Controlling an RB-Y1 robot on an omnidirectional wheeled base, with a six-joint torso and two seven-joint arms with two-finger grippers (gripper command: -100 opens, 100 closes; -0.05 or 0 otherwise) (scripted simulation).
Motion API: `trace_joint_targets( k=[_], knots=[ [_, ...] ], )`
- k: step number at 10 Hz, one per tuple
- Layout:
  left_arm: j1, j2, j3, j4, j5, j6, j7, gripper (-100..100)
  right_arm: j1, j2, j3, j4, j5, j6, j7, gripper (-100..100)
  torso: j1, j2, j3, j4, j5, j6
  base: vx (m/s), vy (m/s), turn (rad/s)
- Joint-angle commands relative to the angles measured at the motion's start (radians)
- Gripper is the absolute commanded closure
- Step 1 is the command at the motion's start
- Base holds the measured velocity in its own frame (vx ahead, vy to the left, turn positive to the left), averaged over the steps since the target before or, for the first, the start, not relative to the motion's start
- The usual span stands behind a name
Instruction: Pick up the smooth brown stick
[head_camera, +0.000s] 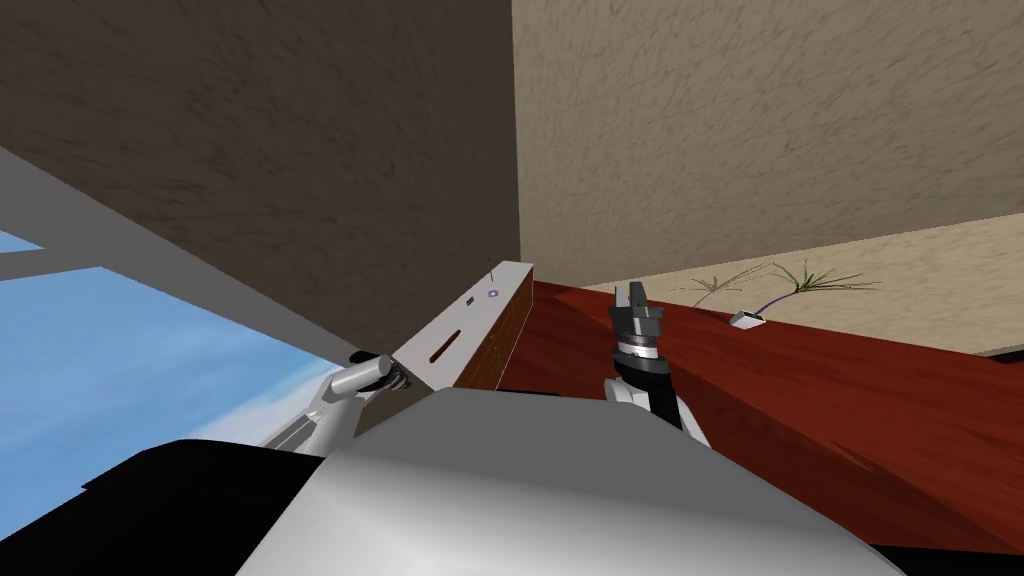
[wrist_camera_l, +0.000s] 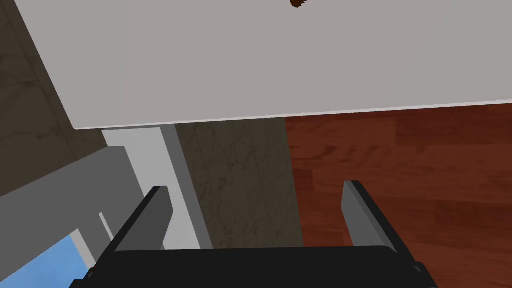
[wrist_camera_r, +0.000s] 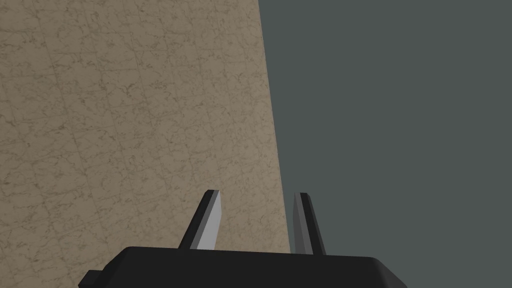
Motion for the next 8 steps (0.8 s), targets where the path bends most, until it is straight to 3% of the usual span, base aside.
trace_joint_targets(
  k=[1, 3, 8],
  knots=[
    [-0.001, 0.0, 0.008, 0.014, 0.006, 0.032, 0.007, -100, 0.0, 0.0, 0.0, 0.0, 0.0, 0.0, 0.0, 0, 0.0, 0.0, 0.0, 0.0, 0.0, 0.0, 0.126, -0.022, -0.043],
    [-0.019, 0.005, 0.035, 0.07, 0.028, 0.101, 0.03, -100, 0.0, 0.0, 0.0, 0.0, 0.0, 0.0, 0.0, 0, 0.0, 0.0, 0.0, 0.0, 0.0, 0.0, 0.176, -0.028, -0.11],
    [-0.04, 0.009, 0.067, 0.138, 0.053, 0.209, 0.057, -100, 0.0, 0.0, 0.0, 0.0, 0.0, 0.0, 0.0, 0, 0.0, -0.001, -0.001, -0.001, 0.0, -0.001, 0.163, -0.018, -0.074]
  ],
)
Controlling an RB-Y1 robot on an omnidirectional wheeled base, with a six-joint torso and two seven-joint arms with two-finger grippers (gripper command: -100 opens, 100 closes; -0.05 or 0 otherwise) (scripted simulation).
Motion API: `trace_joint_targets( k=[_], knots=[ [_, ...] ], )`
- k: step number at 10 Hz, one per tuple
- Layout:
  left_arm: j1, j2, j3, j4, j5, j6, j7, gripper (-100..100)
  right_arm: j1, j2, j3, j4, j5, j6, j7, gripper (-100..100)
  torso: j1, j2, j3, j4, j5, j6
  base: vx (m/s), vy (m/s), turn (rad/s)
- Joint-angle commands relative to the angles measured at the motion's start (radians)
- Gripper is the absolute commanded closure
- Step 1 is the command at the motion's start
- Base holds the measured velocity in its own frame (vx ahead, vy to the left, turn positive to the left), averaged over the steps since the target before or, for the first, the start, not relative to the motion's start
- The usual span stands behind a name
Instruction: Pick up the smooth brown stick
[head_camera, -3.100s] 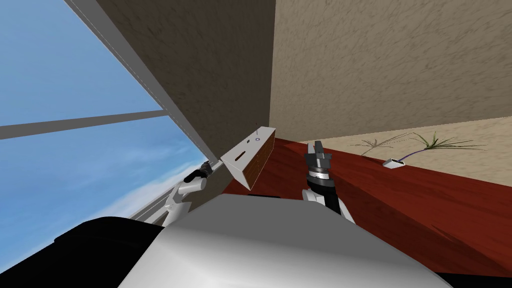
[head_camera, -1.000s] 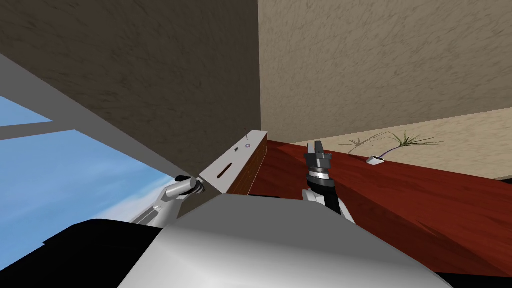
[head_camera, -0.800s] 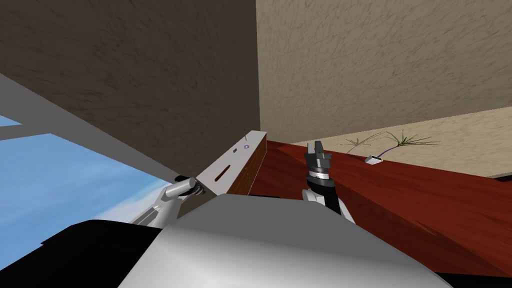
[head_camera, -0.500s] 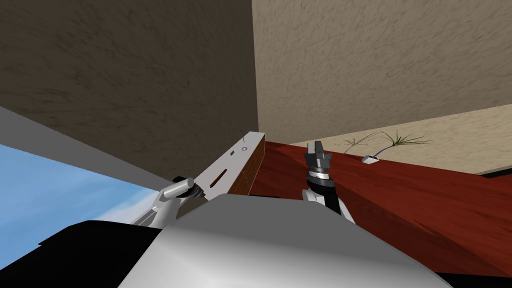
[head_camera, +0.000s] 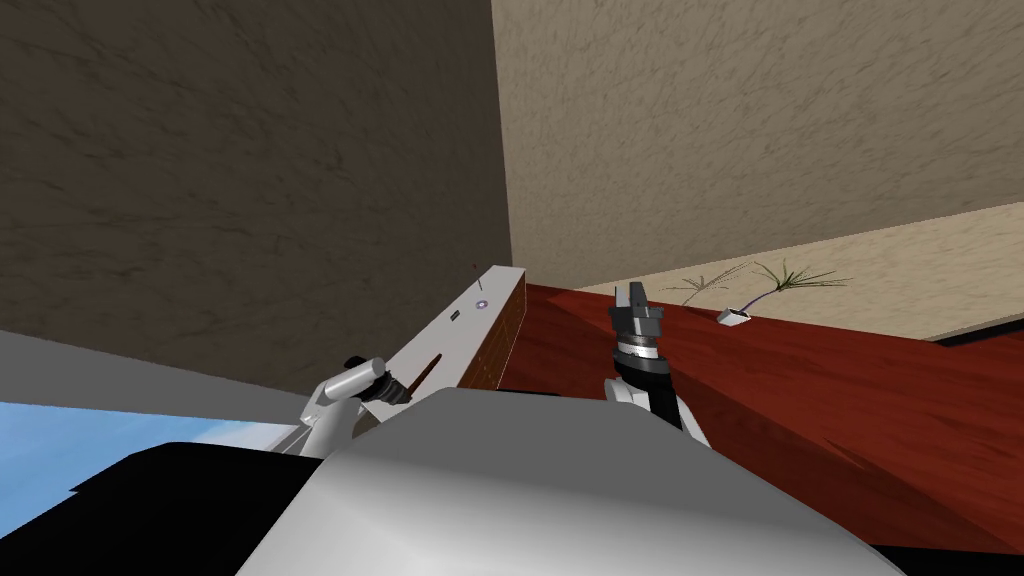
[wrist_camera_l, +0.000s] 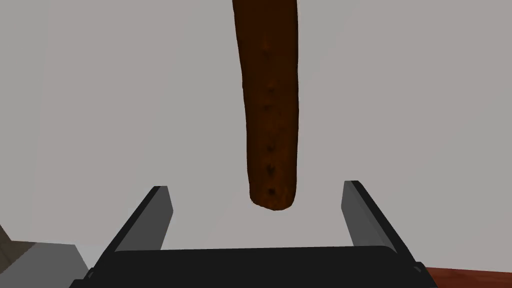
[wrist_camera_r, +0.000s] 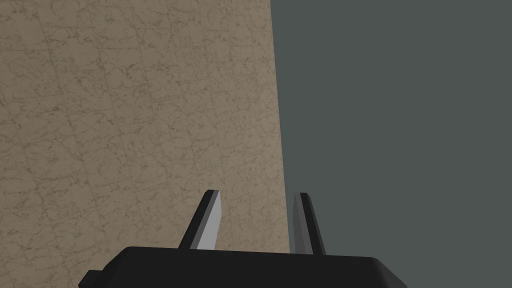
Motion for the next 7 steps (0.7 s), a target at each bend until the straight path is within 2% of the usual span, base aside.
trace_joint_targets(
  k=[1, 4, 5, 6, 7],
  knots=[
    [-0.009, 0.0, 0.013, 0.026, 0.01, 0.044, 0.012, -100, 0.0, 0.0, 0.0, 0.0, 0.0, 0.0, 0.0, 0, 0.0, 0.0, 0.0, 0.0, 0.0, 0.0, 0.164, -0.007, -0.103],
    [-0.022, -0.002, 0.033, 0.068, 0.025, 0.1, 0.028, -100, 0.0, 0.0, 0.0, 0.0, 0.0, 0.0, 0.0, 0, 0.0, -0.002, -0.001, 0.0, 0.0, 0.0, 0.178, -0.008, -0.085],
    [-0.018, -0.002, 0.029, 0.057, 0.021, 0.086, 0.024, -100, 0.0, 0.0, 0.0, 0.0, 0.0, 0.0, 0.0, 0, -0.001, -0.002, -0.001, -0.001, 0.0, 0.0, 0.084, -0.007, -0.016],
    [-0.019, -0.002, 0.03, 0.059, 0.022, 0.09, 0.025, 0, 0.0, 0.0, 0.0, 0.0, 0.0, 0.0, 0.0, 0, -0.001, 0.002, 0.001, 0.0, 0.0, 0.0, 0.015, -0.001, 0.002],
    [-0.024, -0.014, 0.02, 0.087, 0.015, 0.056, 0.018, -100, 0.0, 0.0, 0.0, 0.0, 0.0, 0.0, 0.0, 0, 0.0, 0.007, 0.004, 0.001, 0.0, -0.001, 0.014, 0.014, 0.029]
  ],
)
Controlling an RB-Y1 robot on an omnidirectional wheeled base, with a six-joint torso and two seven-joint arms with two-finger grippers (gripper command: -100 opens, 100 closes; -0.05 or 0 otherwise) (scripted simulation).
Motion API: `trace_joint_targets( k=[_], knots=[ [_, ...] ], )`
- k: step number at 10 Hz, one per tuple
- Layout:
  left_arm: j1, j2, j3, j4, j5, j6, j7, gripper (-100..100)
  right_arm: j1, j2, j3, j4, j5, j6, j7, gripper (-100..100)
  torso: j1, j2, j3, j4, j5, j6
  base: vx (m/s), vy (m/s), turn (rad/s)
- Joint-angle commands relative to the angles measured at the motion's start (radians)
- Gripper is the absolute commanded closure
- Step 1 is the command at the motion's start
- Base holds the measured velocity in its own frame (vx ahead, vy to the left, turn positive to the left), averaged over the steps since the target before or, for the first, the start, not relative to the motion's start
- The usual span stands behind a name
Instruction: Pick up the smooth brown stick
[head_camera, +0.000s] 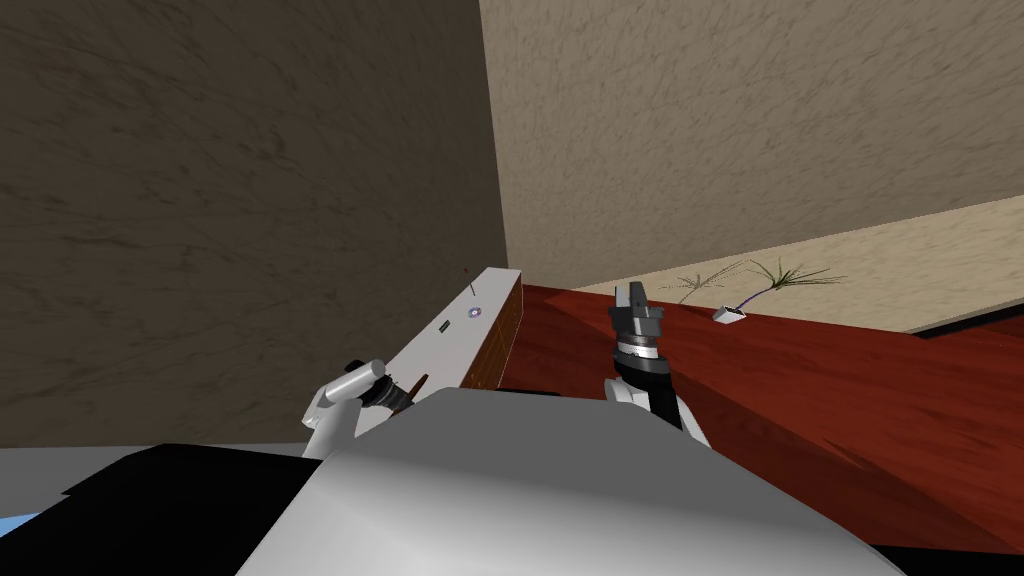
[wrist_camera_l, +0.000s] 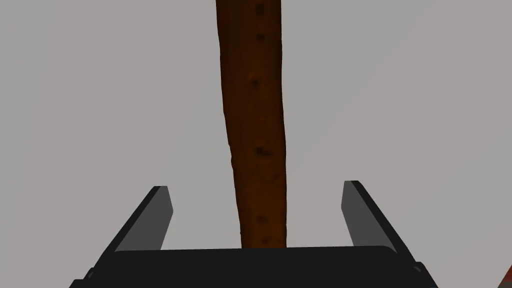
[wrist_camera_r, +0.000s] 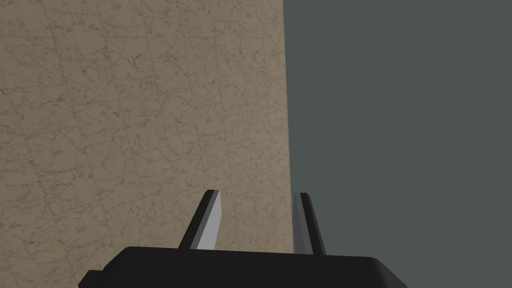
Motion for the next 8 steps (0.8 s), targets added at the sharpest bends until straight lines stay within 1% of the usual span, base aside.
trace_joint_targets(
  k=[1, 3, 4, 5, 8],
  knots=[
    [-0.005, -0.007, -0.007, 0.026, -0.005, -0.031, -0.008, -100, 0.0, 0.0, 0.0, 0.0, 0.0, 0.0, 0.0, 0, 0.0, 0.0, 0.0, 0.0, 0.0, 0.0, 0.004, 0.008, 0.007],
    [-0.01, -0.019, -0.016, 0.054, -0.012, -0.064, -0.015, -100, 0.0, 0.0, 0.0, 0.0, 0.0, 0.0, 0.0, 0, 0.0, 0.002, 0.001, 0.0, 0.0, 0.0, 0.0, 0.0, 0.0],
    [-0.008, -0.016, -0.013, 0.043, -0.01, -0.051, -0.011, -100, 0.0, 0.0, 0.0, 0.0, 0.0, 0.0, 0.0, 0, -0.001, 0.002, 0.001, 0.0, 0.0, 0.0, 0.0, 0.0, 0.0],
    [-0.008, -0.017, -0.014, 0.044, -0.01, -0.054, -0.012, 100, 0.0, 0.0, 0.0, 0.0, 0.0, 0.0, 0.0, 0, -0.001, 0.002, 0.001, 0.0, 0.0, 0.0, 0.0, 0.0, 0.0],
    [-0.008, -0.016, -0.013, 0.044, -0.01, -0.054, -0.012, 100, 0.0, 0.0, 0.0, 0.0, 0.0, 0.0, 0.0, 0, -0.001, 0.002, 0.001, 0.0, 0.0, 0.0, 0.0, 0.0, 0.0]
  ],
)
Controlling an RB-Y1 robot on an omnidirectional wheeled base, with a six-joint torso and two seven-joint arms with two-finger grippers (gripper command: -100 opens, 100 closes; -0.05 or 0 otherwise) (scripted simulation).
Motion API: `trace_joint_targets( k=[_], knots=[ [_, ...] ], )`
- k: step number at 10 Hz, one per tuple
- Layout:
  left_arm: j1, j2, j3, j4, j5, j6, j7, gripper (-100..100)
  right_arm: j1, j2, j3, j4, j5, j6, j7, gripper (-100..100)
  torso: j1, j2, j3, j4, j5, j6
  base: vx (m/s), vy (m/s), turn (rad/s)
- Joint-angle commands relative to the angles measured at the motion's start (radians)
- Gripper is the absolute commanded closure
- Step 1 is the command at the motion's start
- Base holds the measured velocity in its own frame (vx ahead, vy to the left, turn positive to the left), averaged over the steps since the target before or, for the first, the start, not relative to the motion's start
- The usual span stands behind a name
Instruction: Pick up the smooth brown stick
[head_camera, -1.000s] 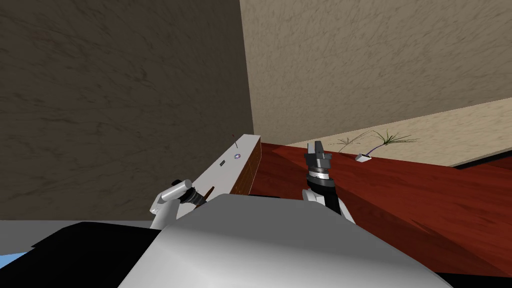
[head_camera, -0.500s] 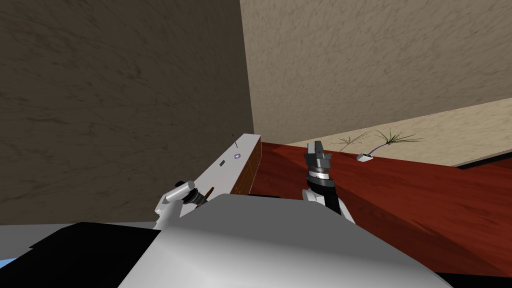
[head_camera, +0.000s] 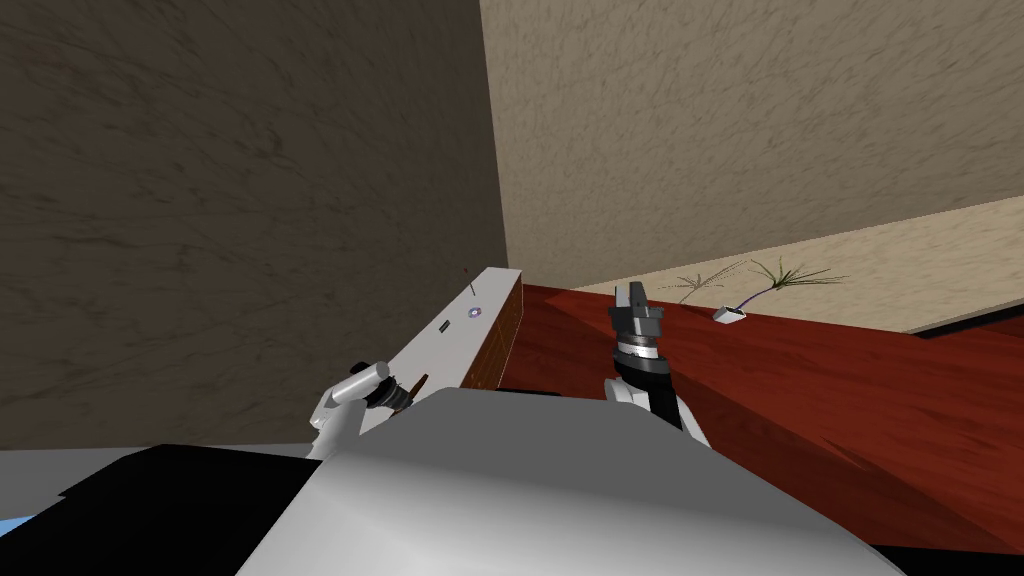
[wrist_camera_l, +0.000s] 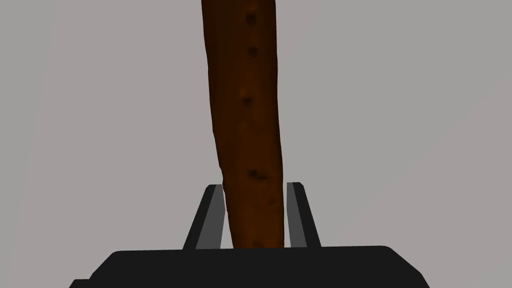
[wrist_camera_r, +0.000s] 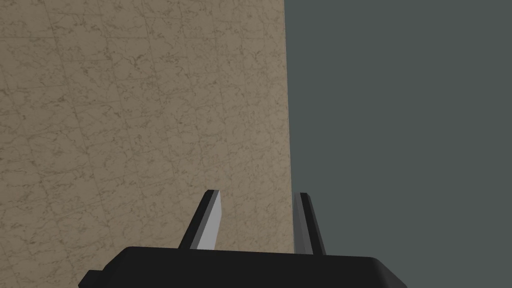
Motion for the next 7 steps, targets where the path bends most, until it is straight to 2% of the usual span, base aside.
trace_joint_targets(
  k=[1, 2, 3, 5, 6, 7],
  knots=[
    [0.0, 0.0, 0.0, 0.0, 0.0, 0.0, 0.0, 100, 0.0, 0.0, 0.0, 0.0, 0.0, 0.0, 0.0, 0, 0.0, 0.0, 0.0, 0.0, 0.0, 0.0, 0.0, 0.0, 0.0],
    [0.0, 0.0, 0.0, 0.0, 0.0, 0.0, 0.0, 0, 0.0, 0.0, 0.0, 0.0, 0.0, 0.0, 0.0, 0, 0.0, 0.0, 0.0, 0.0, 0.0, 0.0, 0.0, 0.0, 0.0],
    [0.004, 0.012, 0.009, -0.024, 0.007, 0.031, 0.006, 100, 0.0, 0.0, 0.0, 0.0, 0.0, 0.0, 0.0, 0, 0.0, 0.0, 0.0, 0.0, 0.0, 0.0, 0.0, 0.0, 0.0],
    [0.009, 0.024, 0.018, -0.052, 0.014, 0.065, 0.013, 100, 0.0, 0.0, 0.0, 0.0, 0.0, 0.0, 0.0, 0, 0.0, 0.0, 0.0, 0.0, -0.001, 0.0, -0.003, -0.005, -0.01],
    [0.007, 0.02, 0.015, -0.047, 0.011, 0.056, 0.013, 100, 0.0, 0.0, 0.0, 0.0, 0.0, 0.0, 0.0, 0, -0.001, 0.0, 0.0, 0.0, -0.001, 0.0, 0.0, 0.0, 0.0],
    [0.007, 0.022, 0.016, -0.048, 0.012, 0.06, 0.014, 0, 0.0, 0.0, 0.0, 0.0, 0.0, 0.0, 0.0, 0, -0.001, 0.0, 0.0, 0.0, 0.0, 0.0, 0.0, 0.0, 0.0]
  ],
)
